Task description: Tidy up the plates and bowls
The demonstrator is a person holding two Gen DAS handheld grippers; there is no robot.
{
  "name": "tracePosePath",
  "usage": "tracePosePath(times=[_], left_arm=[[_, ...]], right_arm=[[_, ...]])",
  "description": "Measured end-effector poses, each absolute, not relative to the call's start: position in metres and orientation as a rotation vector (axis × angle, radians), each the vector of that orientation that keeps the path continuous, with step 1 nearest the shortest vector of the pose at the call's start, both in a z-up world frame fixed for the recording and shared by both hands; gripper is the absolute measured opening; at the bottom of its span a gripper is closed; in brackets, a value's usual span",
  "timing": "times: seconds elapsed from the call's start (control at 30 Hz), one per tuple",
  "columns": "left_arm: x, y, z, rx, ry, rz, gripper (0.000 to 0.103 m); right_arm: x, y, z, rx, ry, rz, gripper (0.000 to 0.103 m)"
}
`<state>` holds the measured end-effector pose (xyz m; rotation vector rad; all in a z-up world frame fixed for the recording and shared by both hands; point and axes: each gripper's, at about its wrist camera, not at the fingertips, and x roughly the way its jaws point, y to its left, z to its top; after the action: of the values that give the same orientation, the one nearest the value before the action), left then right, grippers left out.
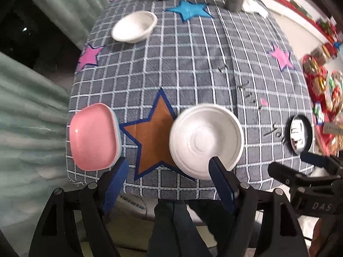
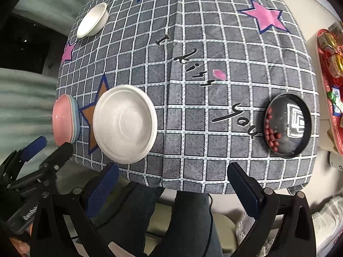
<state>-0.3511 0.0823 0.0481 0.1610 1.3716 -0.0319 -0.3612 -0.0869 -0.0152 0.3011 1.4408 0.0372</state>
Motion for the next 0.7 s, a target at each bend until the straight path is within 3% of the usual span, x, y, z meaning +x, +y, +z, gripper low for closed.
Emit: tracePosePath(times=[0.7], left_arm=[[-0.332,0.046,0.051,0.234,1.343,-0.143,0.08]], right_arm=[[-0.365,-0.109,-0.013,0.343,1.416,-0.001,0.102]])
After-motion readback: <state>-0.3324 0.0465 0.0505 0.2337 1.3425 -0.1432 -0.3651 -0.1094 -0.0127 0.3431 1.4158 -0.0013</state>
